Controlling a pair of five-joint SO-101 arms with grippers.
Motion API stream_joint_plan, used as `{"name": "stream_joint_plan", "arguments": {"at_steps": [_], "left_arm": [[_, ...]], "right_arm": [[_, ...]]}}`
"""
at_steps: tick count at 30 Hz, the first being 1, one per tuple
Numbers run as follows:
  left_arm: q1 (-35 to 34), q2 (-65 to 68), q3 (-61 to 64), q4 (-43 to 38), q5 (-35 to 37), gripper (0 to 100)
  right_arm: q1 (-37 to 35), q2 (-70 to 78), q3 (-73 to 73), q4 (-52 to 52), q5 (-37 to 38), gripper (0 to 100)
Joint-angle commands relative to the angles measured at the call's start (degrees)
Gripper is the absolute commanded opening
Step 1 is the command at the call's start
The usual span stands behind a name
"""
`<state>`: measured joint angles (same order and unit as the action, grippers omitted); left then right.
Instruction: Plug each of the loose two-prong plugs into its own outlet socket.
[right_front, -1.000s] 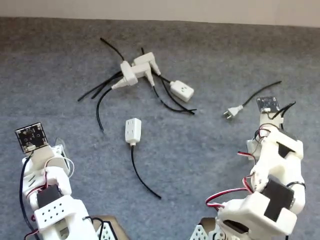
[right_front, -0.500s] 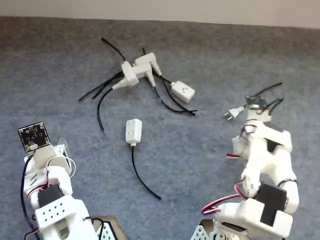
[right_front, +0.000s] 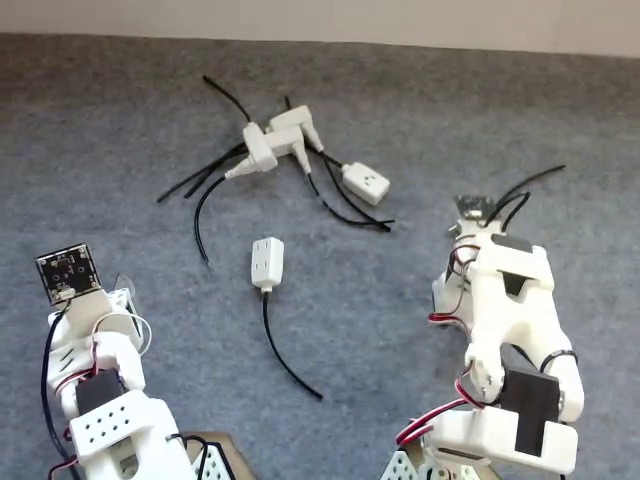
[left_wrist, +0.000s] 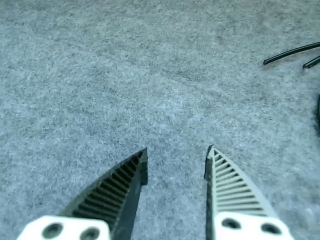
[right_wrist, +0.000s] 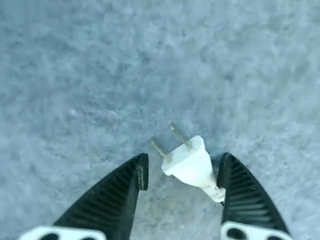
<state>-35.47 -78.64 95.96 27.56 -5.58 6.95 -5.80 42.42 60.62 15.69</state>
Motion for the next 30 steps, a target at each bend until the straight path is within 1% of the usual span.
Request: {"name": "stream_joint_plan", "arguments": {"at_steps": [1,5,11,14,16,19,21,26,30], "left_arm": [[1.1,-0.7,-0.9,-0.7,-0.1,20],[1.2,-0.7,-0.9,-0.7,-0.1,20],[1.2,-0.7,-0.9,-0.7,-0.1,20],[1.2,-0.7,-0.9,-0.7,-0.1,20],[1.2,-0.7,-0.9,-0.7,-0.1,20],[1.2,-0.7,-0.9,-0.7,-0.1,20],[1.2,-0.7,-0.9,-0.7,-0.1,20],[1.2,-0.7,-0.9,-0.7,-0.1,20],[1.2,-0.7,-0.9,-0.7,-0.1,20]], "right_arm": [[0.6,-1.9,-0.4,1.2,2.4,22.4],[3.7,-1.9,-0.4,0.9,8.6,22.4],[9.7,-1.8,-0.4,1.3,21.6,22.4],[12.4,-1.8,-0.4,1.2,25.8,22.3],[12.9,-1.8,-0.4,1.0,28.4,19.6],[12.1,-1.8,-0.4,0.9,31.2,10.0],[10.3,-1.8,-0.4,0.8,31.6,5.6],[5.1,-1.8,-0.4,0.8,31.6,5.3],[2.4,-1.8,-0.4,0.8,31.6,5.3]]}}
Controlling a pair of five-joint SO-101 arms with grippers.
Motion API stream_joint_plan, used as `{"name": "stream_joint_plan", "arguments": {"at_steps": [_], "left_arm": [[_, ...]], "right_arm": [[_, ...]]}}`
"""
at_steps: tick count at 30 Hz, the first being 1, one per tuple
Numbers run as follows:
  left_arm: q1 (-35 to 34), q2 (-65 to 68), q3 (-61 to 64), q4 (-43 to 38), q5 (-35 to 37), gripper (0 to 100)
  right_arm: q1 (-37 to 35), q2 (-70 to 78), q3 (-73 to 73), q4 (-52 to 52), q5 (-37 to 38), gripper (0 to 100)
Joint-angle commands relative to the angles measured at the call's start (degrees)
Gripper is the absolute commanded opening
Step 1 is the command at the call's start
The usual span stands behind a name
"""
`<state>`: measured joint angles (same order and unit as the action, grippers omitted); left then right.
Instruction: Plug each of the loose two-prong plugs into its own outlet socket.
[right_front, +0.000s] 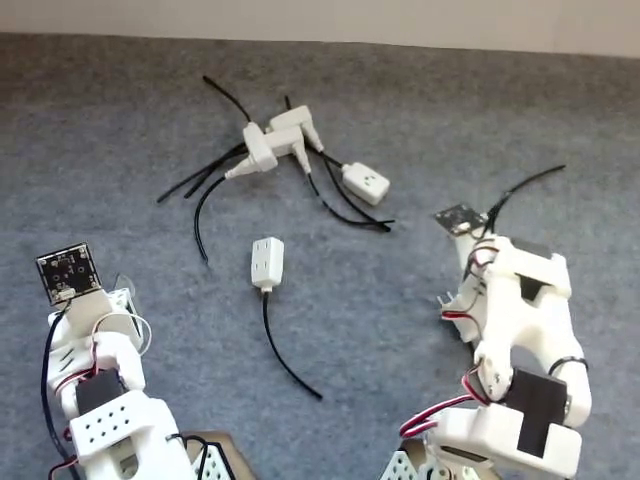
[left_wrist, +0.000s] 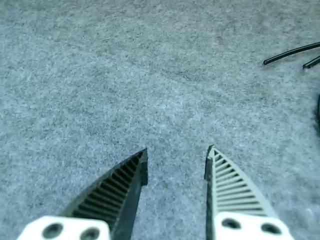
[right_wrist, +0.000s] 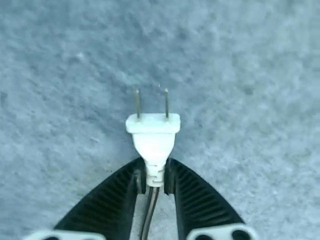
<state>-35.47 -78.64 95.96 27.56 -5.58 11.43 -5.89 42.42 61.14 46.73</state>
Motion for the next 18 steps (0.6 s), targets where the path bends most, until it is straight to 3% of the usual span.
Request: {"name": "stream_joint_plan", "arguments": {"at_steps": [1,11,15,18], "left_arm": [[1.2,-0.7,-0.9,-0.7,-0.1,20],[1.2,-0.7,-0.9,-0.7,-0.1,20],[1.2,-0.7,-0.9,-0.7,-0.1,20],[1.2,-0.7,-0.9,-0.7,-0.1,20]], "right_arm": [[-2.3,-1.7,-0.4,0.3,0.5,5.3],[-2.5,-1.7,-0.5,-2.0,0.3,10.0],[-1.4,-1.7,-0.5,-6.7,-5.4,10.3],[-1.0,-1.9,-0.5,-6.7,-4.2,10.3]]}}
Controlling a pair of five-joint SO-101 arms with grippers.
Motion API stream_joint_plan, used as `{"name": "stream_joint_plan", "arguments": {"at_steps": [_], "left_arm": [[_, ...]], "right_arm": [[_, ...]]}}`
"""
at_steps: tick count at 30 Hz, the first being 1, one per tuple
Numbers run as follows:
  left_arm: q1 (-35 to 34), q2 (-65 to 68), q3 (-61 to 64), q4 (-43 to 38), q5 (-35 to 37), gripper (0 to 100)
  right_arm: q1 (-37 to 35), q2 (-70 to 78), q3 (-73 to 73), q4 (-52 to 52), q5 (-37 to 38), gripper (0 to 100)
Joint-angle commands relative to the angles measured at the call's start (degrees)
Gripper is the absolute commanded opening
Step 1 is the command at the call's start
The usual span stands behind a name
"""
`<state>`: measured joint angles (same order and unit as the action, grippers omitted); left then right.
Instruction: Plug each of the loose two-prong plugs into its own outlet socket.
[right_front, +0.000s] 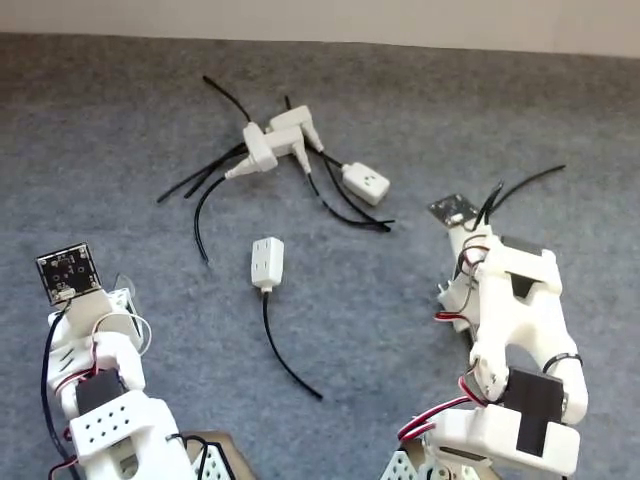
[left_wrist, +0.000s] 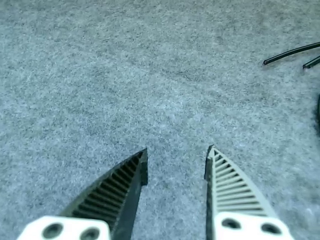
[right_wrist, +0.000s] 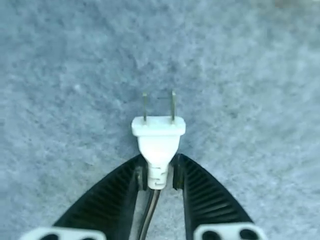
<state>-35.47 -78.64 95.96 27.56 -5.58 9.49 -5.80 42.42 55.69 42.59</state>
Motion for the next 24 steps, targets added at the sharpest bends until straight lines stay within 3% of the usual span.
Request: {"name": "stream_joint_plan", "arguments": {"at_steps": [1,10,18,24], "left_arm": [[1.2,-0.7,-0.9,-0.7,-0.1,20],[1.2,-0.7,-0.9,-0.7,-0.1,20],[1.2,-0.7,-0.9,-0.7,-0.1,20],[1.2,-0.7,-0.9,-0.7,-0.1,20]], "right_arm": [[1.0,-2.2,-0.5,-1.3,0.3,10.3],[6.5,-2.3,-1.5,-1.5,0.3,10.3],[14.1,-2.2,-2.7,-1.5,7.5,10.3],[12.3,-1.8,-2.4,-1.6,7.6,10.3]]}}
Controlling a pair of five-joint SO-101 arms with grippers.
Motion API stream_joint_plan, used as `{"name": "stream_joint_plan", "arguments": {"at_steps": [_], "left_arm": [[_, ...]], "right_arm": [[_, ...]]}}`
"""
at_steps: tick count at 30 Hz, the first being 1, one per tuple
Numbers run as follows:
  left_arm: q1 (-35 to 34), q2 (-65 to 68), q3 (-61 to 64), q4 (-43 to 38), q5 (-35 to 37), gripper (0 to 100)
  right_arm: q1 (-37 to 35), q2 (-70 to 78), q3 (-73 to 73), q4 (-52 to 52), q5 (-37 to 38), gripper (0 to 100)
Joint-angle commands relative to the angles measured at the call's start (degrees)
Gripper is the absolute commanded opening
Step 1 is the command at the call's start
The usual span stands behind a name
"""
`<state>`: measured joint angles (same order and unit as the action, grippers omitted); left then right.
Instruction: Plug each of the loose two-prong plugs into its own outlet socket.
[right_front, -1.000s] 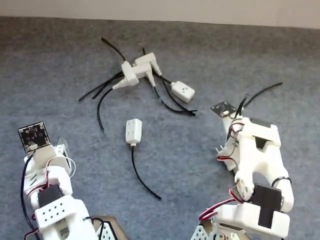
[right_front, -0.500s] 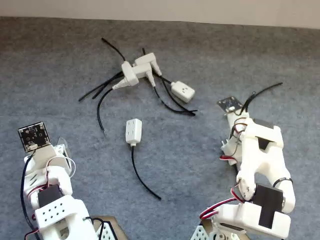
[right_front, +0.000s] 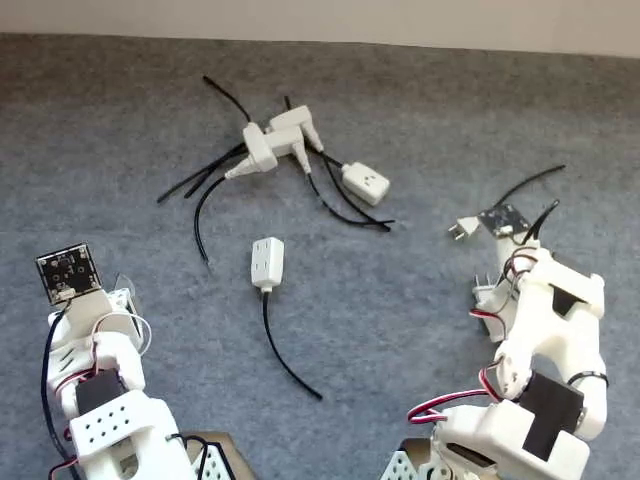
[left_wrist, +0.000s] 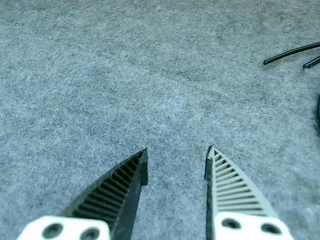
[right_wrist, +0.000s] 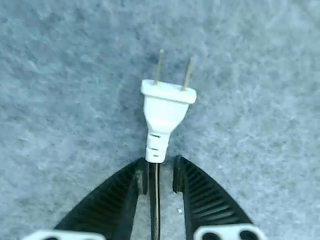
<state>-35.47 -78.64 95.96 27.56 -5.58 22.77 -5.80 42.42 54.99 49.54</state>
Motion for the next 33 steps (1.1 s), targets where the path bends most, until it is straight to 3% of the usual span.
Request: {"name": "stream_joint_plan", "arguments": {"at_steps": [1,5,19,25,33], "left_arm": [[1.2,-0.7,-0.9,-0.7,-0.1,20],[1.2,-0.7,-0.9,-0.7,-0.1,20],[1.2,-0.7,-0.9,-0.7,-0.1,20],[1.2,-0.7,-0.9,-0.7,-0.1,20],[1.2,-0.7,-0.9,-0.7,-0.1,20]], "right_arm": [[-1.9,-1.8,-2.2,-0.9,0.4,10.3],[-5.5,-1.8,-2.1,-0.7,0.0,10.3],[-14.0,-2.4,-2.2,-0.4,-13.6,10.3],[-17.9,-2.4,-2.7,5.7,-14.5,10.2],[-21.8,-2.4,-2.7,5.9,-15.7,10.2]]}}
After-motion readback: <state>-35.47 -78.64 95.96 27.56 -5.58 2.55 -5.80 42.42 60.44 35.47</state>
